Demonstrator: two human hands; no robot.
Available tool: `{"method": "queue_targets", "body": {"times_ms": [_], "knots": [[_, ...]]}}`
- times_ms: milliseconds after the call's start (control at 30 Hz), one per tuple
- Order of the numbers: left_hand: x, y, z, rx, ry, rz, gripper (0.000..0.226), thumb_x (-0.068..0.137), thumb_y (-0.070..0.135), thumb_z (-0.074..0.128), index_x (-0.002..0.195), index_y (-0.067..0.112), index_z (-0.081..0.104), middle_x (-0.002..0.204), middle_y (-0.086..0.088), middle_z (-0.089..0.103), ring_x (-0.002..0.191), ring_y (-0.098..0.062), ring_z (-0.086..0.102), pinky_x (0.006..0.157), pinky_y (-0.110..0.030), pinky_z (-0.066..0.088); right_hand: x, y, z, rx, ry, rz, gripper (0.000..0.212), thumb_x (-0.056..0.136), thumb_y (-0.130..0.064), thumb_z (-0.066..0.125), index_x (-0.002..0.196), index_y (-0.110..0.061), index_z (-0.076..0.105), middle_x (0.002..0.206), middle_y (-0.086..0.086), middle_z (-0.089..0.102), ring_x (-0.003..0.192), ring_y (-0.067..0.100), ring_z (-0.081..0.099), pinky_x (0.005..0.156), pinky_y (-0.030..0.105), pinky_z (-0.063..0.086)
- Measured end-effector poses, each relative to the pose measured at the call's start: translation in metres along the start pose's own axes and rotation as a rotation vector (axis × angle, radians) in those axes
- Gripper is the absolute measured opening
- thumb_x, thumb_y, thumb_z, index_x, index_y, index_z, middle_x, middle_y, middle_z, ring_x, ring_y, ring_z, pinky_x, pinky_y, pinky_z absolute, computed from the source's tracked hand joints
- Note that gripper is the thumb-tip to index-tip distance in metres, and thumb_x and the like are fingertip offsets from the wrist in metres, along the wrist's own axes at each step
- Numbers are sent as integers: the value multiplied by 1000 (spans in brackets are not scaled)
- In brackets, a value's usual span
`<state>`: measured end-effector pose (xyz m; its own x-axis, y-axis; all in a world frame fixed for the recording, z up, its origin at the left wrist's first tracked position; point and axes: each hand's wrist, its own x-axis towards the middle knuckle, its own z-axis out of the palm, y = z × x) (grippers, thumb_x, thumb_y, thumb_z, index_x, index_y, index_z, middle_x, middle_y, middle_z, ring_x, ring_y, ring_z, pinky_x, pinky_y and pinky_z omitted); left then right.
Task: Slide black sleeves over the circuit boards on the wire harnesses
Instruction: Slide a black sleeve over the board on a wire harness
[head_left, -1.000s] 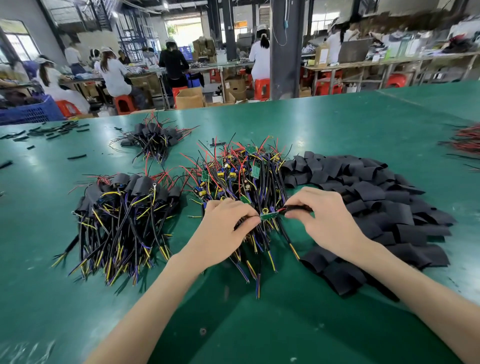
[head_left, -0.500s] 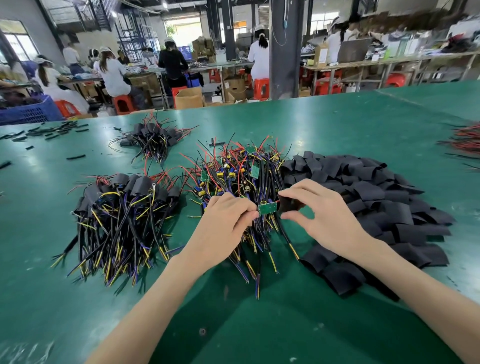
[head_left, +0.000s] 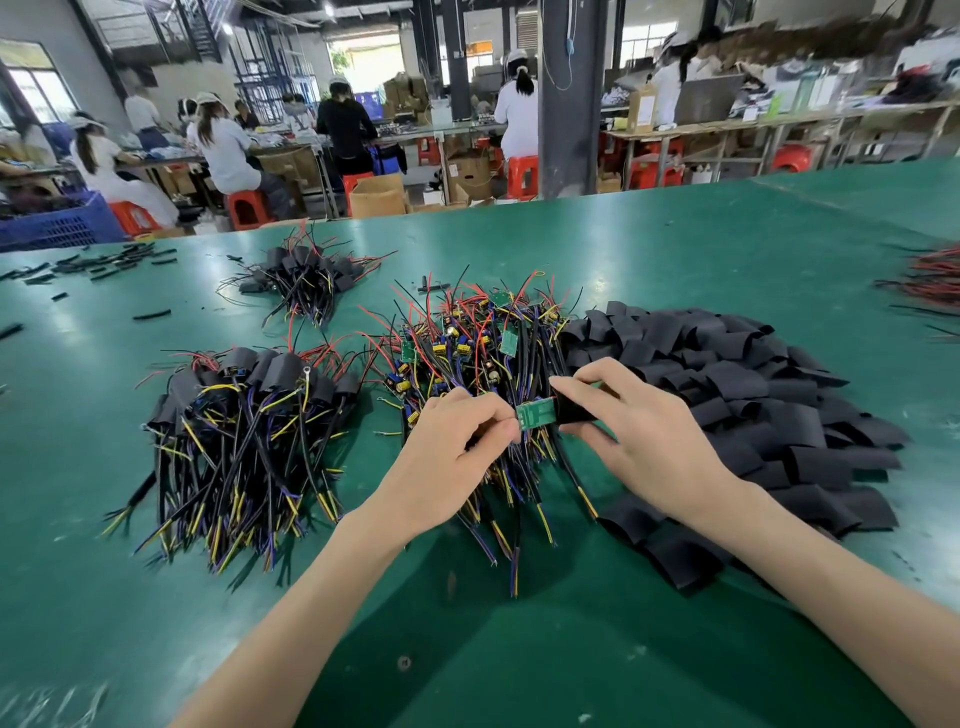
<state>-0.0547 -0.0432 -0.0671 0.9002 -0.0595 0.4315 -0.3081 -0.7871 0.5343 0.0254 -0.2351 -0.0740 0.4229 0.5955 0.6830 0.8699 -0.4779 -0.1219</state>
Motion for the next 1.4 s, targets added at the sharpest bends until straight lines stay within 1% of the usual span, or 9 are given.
{"method": "queue_targets", "body": {"times_ms": [200,400,567,700,800,967,1100,1233,1400], "knots": [[0,1,-1,-31,-27,-24,20,97,16,51,79,18,59,72,-4,58,77,-14,44,82,-20,28,-1,7,0,119,-55,2,44,78,-13,75,120,-11,63,104,5,57,77,26,61,67,39,53],[0,1,-2,20,-75,-13,22,97,18,51,76,25,55,68,-1,53,75,-11,40,82,-22,27,5,13,-6,259,-191,20,43,78,-23,72,119,-12,65,99,1,57,84,18,56,81,31,45],[-1,0,-3,126,-79,81,15,96,21,53,82,22,59,67,14,49,76,-9,38,83,-19,25,8,17,-11,409,-305,109,45,74,-23,76,117,-17,66,96,-2,58,86,3,50,83,12,36],[-2,2,-3,170,-86,119,15,97,21,52,84,19,60,67,18,48,77,-11,38,85,-22,27,7,18,-12,467,-404,185,45,75,-21,76,118,-21,65,97,-4,57,90,14,53,85,25,40],[-3,2,-2,110,-92,61,19,97,22,49,81,20,57,66,12,47,77,-10,39,84,-23,27,7,15,-13,469,-309,185,48,72,-20,78,117,-20,65,95,-3,57,86,9,52,83,25,41],[-3,3,0,51,-33,-16,33,91,43,45,68,19,47,62,5,45,73,-8,40,81,-20,28,5,2,-8,377,-137,40,47,69,-17,79,115,-11,67,92,2,55,82,9,50,79,21,41],[0,1,0,70,-13,-16,42,94,36,54,60,24,34,56,9,35,67,-8,37,77,-27,29,0,-3,-2,288,-98,-50,47,74,-15,77,119,-9,64,97,2,54,85,12,51,80,28,45],[0,1,0,4,-2,-16,43,92,41,47,62,11,43,55,7,37,67,-9,37,75,-26,29,-3,-7,-1,238,-70,-24,44,79,-18,75,121,-12,61,103,-1,55,85,19,59,74,42,52],[-1,1,-2,73,1,58,37,91,39,49,62,17,41,56,9,37,69,-8,35,78,-18,26,0,-5,-1,272,-128,-37,46,80,-15,72,124,-8,60,100,4,53,87,14,52,81,31,45]]}}
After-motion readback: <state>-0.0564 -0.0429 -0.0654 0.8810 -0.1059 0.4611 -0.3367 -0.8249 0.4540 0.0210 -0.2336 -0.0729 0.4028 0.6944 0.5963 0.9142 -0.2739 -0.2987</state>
